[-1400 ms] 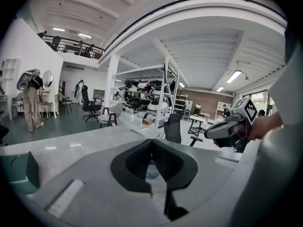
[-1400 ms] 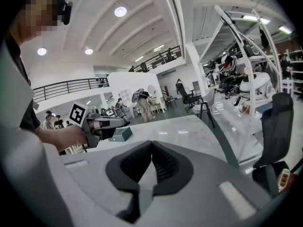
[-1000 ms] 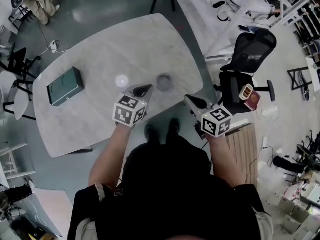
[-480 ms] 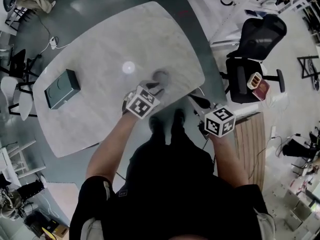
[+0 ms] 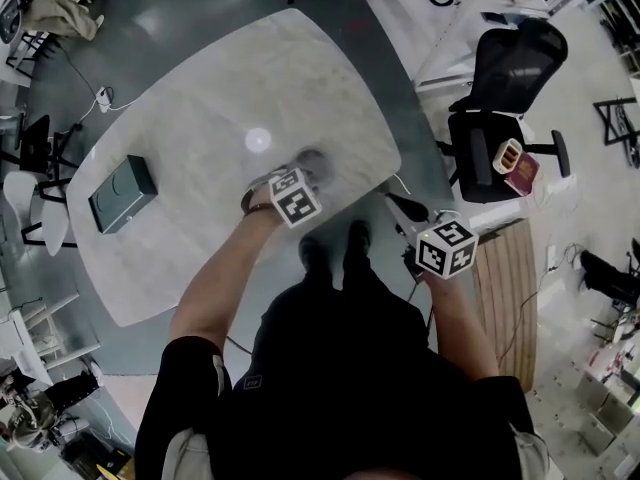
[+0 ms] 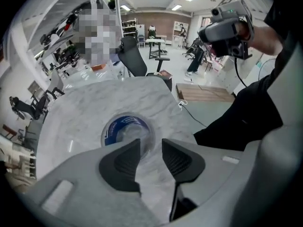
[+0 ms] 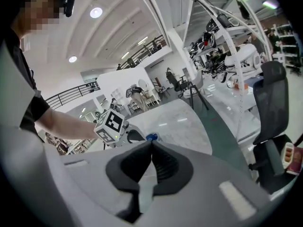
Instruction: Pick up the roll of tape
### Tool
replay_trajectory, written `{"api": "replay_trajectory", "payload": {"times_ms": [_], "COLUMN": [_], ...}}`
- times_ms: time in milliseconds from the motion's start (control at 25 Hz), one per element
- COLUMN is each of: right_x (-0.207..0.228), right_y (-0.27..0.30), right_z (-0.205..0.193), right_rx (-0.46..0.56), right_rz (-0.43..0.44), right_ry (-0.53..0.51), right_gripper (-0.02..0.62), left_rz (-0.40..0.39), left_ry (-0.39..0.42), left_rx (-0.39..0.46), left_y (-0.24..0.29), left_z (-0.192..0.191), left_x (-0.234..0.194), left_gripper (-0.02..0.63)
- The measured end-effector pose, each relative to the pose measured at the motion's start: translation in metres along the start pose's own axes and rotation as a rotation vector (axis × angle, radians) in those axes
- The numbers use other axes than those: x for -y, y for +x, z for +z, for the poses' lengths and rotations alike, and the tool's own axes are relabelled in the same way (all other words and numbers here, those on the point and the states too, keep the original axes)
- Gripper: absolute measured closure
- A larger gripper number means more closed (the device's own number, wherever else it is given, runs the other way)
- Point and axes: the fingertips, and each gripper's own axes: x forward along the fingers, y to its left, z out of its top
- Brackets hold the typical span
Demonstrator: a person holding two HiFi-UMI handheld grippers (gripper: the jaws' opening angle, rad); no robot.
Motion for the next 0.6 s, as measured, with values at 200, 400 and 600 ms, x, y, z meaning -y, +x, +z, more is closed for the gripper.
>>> {"api": "replay_trajectory", "payload": {"times_ms": [200,400,600], "right_x": [0.01,0.016,0.008], "right_y": [-0.015,-0.022,-0.021], "right_z": [0.002,0.003,0.012], "right_rx": [0.019,0.027,0.03], "right_rz": [-0.04,-0.056,-0.046], "right_ry": [0.027,0.044,0.029], "right_gripper": [0.592,0.592,0.592], "left_rz": [0.002,0.002,0.023], "left_ry": [0.116,0.176,0.148], "left_rx": [-0.075,-0.077,-0.038], "left_y": [0.011,0.009,-0.009], "left_z": [-0.003,0.005,0.009], "left_x": [0.0,0.001,-0.001], "left_gripper": [0.515,0.548,0.548]}}
